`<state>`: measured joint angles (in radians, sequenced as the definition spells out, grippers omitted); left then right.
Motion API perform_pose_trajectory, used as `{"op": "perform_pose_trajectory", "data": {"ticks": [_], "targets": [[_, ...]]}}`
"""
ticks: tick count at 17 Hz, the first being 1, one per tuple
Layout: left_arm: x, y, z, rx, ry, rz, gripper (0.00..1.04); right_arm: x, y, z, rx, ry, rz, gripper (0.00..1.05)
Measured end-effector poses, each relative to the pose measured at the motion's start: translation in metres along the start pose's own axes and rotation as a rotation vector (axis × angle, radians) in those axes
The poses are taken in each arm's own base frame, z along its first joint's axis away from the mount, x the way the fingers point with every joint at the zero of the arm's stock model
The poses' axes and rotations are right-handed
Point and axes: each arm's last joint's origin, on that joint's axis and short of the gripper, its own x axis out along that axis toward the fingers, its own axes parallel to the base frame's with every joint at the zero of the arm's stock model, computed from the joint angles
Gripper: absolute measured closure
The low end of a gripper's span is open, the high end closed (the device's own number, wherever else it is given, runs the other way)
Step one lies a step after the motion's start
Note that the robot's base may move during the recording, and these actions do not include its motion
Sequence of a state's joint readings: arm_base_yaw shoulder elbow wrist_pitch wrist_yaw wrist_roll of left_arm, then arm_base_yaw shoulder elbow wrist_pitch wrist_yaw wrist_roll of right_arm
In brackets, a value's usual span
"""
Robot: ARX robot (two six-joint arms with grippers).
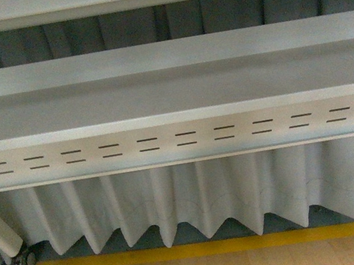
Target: Wind up and store yellow beetle toy
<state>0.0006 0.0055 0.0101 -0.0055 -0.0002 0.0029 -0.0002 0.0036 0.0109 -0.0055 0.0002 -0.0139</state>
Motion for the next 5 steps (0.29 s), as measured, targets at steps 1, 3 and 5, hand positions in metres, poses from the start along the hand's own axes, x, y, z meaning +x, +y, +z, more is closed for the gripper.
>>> {"op": "perform_pose_trajectory", "data": {"ticks": [1, 3, 5], "targets": [[0.0000, 0.0000, 0.0000, 0.000, 0.000, 0.000, 0.07, 0.0000, 0.0000, 0.0000, 0.000, 0.000, 0.000, 0.07], [0.0000, 0.0000, 0.0001, 0.000, -0.001, 0.000, 0.07, 0.0000, 0.0000, 0.0001, 0.000, -0.001, 0.000, 0.07], [0.0000, 0.0000, 0.0001, 0.000, -0.001, 0.000, 0.07, 0.0000, 0.0000, 0.0001, 0.000, -0.001, 0.000, 0.07]]}}
